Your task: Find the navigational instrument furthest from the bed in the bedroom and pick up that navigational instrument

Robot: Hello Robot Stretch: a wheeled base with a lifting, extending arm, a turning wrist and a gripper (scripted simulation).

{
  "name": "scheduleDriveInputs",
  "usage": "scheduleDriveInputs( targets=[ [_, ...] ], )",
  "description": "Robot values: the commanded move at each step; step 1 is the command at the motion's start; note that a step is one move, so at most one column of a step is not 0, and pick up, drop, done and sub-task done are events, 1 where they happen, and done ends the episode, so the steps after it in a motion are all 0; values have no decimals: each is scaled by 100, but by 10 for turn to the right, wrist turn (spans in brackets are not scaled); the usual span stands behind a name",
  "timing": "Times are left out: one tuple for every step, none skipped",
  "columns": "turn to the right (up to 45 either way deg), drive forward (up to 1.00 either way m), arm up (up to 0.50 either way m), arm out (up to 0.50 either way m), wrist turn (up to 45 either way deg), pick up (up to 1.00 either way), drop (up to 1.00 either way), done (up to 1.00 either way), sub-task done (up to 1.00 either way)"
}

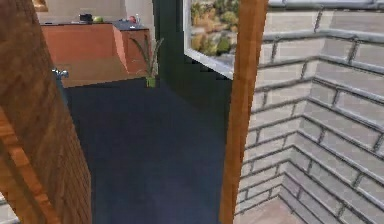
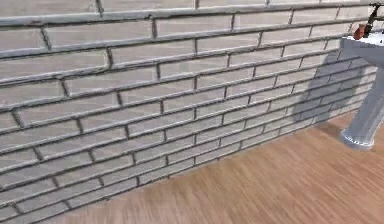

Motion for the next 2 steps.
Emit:
scheduleDriveInputs(
  targets=[
    [30,0,0,0,0,0,0,0,0],
    [0,25,0,0,0,0,0,0,0]
  ],
)
